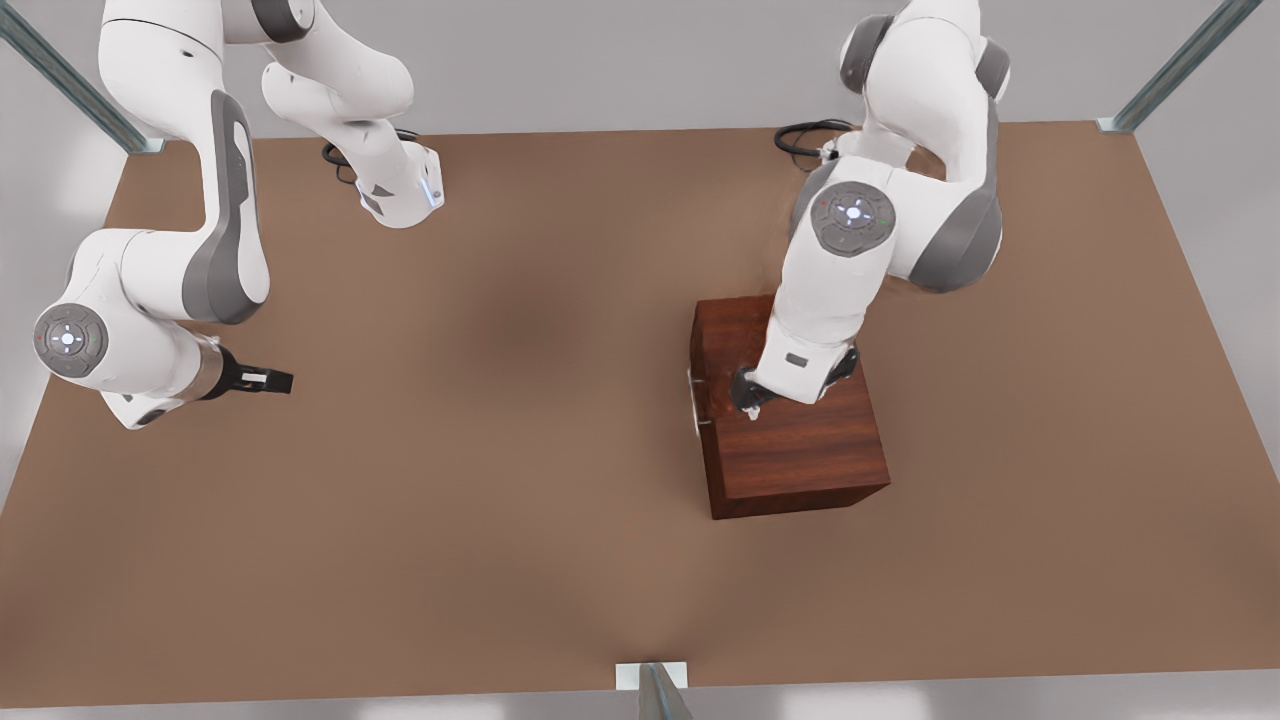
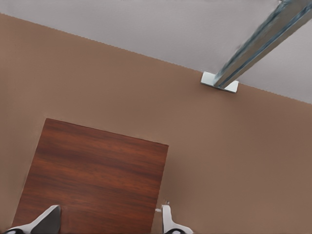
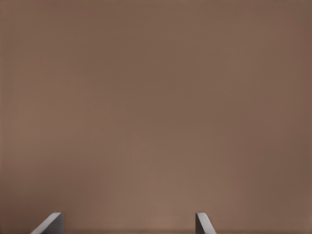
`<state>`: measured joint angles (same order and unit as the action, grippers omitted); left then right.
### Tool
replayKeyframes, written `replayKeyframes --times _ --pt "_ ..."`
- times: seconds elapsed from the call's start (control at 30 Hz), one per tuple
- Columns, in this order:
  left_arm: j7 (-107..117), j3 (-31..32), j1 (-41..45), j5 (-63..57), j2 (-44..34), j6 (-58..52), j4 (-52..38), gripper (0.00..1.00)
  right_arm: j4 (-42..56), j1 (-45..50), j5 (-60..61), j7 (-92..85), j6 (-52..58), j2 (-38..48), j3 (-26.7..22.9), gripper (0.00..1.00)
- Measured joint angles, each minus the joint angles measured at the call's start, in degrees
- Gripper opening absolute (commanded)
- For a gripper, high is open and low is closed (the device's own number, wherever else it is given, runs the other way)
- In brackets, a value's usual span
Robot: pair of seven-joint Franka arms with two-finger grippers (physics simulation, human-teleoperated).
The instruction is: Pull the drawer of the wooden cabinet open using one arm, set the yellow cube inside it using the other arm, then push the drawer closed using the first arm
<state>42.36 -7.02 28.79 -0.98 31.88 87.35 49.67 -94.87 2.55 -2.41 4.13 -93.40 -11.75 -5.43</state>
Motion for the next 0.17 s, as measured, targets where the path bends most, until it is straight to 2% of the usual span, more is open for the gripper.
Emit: replayKeyframes --times 0.03,0.07,0.1,0.17 --pt "-2.4 -0.2 -3.4 0.4 -6.8 -0.8 9.8 1.0 0.0 0.0 0.0 -0.1 0.0 0.0 0.0 1.0" --pt "-4.7 -0.5 -5.4 0.6 -16.4 0.9 25.8 1.0 0.0 0.0 0.0 -0.1 0.0 0.0 0.0 1.0" --pt "-6.9 -0.6 -6.9 0.8 -21.7 2.8 35.6 1.0 0.0 0.0 0.0 -0.2 0.0 0.0 0.0 1.0" --pt "-10.9 -0.4 -7.6 0.9 -24.0 4.8 39.8 1.0 0.0 -0.1 0.0 -0.3 0.0 0.0 0.0 1.0"
